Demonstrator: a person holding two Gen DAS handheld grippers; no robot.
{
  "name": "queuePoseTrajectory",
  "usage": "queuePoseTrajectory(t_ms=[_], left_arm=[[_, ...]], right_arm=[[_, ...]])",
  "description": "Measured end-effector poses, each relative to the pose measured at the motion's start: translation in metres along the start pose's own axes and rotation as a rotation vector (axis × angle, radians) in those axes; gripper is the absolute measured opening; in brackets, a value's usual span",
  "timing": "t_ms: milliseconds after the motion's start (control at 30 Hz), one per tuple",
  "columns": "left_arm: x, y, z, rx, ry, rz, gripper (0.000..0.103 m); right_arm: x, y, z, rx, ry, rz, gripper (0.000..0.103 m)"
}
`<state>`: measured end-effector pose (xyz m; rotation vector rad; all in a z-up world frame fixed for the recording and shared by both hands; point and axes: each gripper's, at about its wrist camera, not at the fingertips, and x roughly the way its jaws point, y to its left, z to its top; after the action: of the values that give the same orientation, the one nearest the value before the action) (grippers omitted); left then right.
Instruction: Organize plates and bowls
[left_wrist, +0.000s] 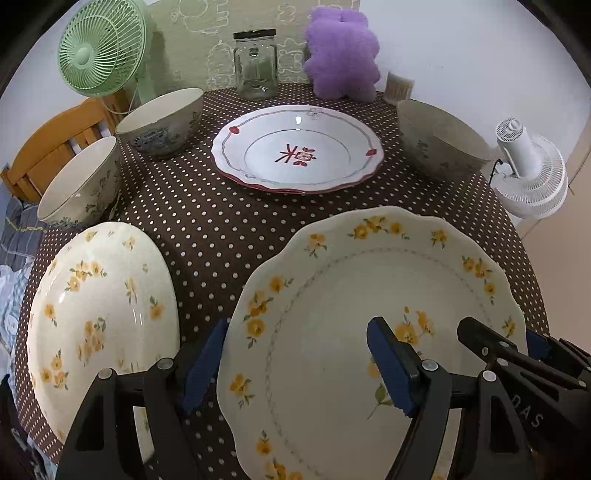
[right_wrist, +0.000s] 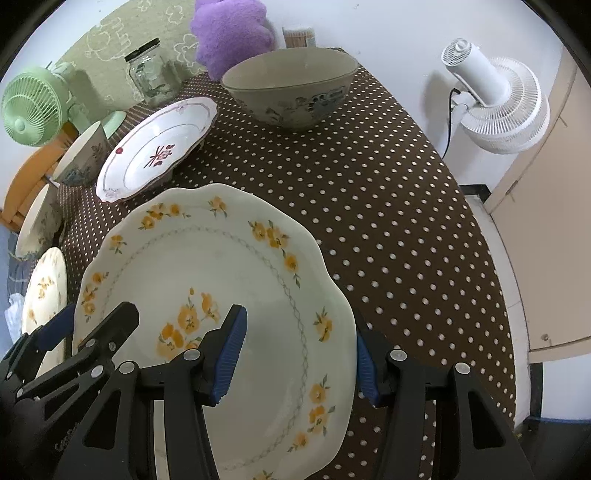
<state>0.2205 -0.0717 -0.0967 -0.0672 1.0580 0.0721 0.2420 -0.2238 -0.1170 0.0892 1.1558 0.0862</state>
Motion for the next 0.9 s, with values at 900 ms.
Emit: queuePoseTrajectory(t_ms=[900], left_arm=[[-0.042, 0.025, -0.012, -0.064, -0.057, 0.035, 0.1]], right_arm=[[-0.036, 0.016, 0.0, -0.039, -0.093, 0.014, 0.073]])
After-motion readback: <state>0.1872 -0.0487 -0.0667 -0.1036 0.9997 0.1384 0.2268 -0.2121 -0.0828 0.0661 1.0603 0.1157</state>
